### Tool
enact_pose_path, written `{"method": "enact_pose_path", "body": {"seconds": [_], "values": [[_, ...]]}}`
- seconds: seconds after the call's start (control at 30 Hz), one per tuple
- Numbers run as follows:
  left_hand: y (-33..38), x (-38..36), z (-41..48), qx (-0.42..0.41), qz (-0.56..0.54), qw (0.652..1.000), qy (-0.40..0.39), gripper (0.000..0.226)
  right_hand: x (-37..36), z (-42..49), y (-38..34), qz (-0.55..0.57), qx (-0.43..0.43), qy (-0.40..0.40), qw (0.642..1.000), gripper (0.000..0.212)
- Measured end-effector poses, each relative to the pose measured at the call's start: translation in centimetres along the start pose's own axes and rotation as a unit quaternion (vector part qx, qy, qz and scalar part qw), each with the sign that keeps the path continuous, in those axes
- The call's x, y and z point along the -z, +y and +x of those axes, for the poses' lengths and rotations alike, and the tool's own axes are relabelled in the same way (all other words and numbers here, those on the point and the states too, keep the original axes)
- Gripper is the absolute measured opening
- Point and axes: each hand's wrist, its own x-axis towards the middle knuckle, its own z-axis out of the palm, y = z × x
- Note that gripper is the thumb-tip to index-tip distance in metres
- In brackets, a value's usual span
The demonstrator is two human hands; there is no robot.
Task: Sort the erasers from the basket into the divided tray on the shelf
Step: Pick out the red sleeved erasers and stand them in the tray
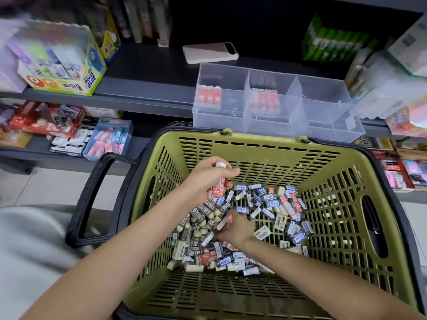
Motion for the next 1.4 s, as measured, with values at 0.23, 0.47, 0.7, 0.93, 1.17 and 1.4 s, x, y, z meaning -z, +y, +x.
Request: {"method": "enact_pose_path", "body": {"seconds": [0.23,0.47,0.7,0.93,1.17,1.4], "values": [[-0.3,0.0,0.0,0.001,0.021,1.000,0.000,0.021,2.5,-1.0,0.3,0.209,0.027,-0.098,0.973,0.032],[0.1,-0.1,-0.2,-0.023,0.150,0.988,-0.030,0.037,13.3,-4.7,-2.4,0.375,0.155,-0.130,0.905,0.022],[2.3,0.0,-1.3,0.069,-0.066,0.975,-0.201,0.054,19.0,-6.7,-6.2,0.416,0.223,-0.084,0.878,0.028],[3.4,0.6,-1.5,-0.005,-0.072,0.972,-0.226,0.063,20.6,-6.6,-7.6,0.364,0.254,-0.104,0.890,0.024],[6.9,0.6,-1.3,-0.073,-0.151,0.964,-0.206,0.065,25.0,-5.5,-8.1,0.344,0.245,0.230,0.877,0.043],[10.8,0.4,-0.4,-0.160,-0.178,0.960,-0.147,0.061,30.6,-0.7,-6.1,0.330,0.201,0.290,0.875,0.025]]}}
